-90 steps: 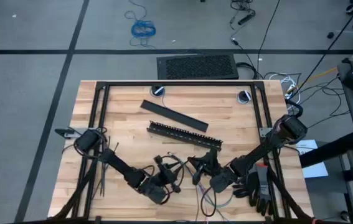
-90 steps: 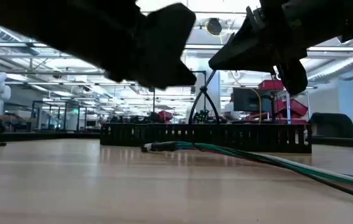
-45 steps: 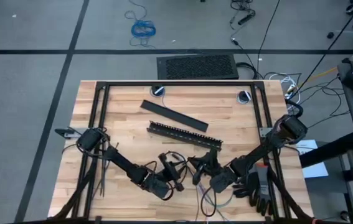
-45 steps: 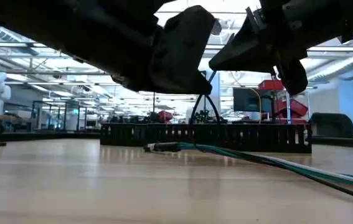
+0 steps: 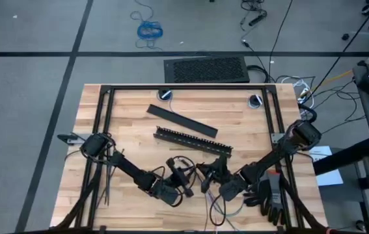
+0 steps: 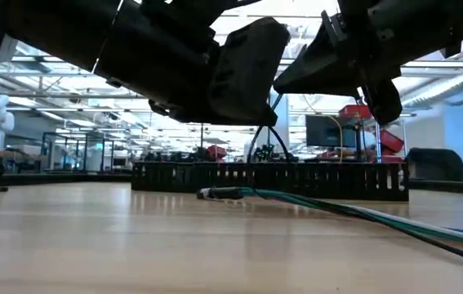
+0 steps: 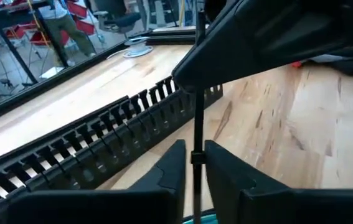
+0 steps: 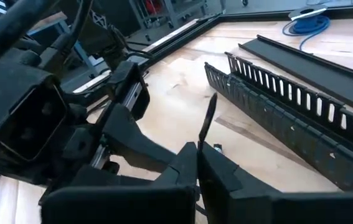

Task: Ziptie cables
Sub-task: Wrap the cable wires with the black zip tie

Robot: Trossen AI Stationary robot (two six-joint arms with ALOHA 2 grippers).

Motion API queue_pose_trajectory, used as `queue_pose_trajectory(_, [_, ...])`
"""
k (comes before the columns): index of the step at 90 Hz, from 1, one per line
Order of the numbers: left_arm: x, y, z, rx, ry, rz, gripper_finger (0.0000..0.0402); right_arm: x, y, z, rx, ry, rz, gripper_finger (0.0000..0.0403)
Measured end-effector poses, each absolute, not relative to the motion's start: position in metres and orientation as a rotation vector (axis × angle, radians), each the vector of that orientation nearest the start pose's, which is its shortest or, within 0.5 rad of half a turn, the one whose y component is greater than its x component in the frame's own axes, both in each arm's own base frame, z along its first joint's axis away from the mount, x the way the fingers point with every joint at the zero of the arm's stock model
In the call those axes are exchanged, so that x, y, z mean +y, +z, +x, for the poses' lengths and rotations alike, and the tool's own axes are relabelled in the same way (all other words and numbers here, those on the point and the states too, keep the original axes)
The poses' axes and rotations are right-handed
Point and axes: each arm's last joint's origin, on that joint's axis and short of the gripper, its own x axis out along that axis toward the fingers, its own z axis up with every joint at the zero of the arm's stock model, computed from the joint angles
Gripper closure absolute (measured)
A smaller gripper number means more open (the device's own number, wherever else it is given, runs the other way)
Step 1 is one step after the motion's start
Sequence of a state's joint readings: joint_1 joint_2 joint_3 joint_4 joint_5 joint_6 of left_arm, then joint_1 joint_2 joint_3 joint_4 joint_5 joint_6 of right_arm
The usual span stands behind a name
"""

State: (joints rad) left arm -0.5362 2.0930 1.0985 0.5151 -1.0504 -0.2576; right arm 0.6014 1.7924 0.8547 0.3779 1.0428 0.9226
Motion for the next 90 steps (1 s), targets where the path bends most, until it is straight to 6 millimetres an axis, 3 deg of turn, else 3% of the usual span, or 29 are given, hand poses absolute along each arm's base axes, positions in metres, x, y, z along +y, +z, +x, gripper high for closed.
queue_pose_trajectory(7, [-0.187,0.122,0.364,0.272,0.541,0.097,0.0389,0.172,0.155,0.295,0.155,-0.557,0.480,0.0403])
queue_pose_trajectory(61, [-0.184,0.108,0.361,0.322,0.550,0.038,0.0392,0.178,0.168,0.299,0.083,-0.526,0.390,0.0403])
queue_pose_trajectory(79, [-0.185,0.082,0.361,0.368,0.534,0.005,0.0394,0.183,0.188,0.289,0.036,-0.565,0.300,0.0403])
queue_pose_trajectory(90, [-0.188,0.083,0.362,0.362,0.526,-0.009,0.0394,0.184,0.203,0.282,0.015,-0.569,0.287,0.0403])
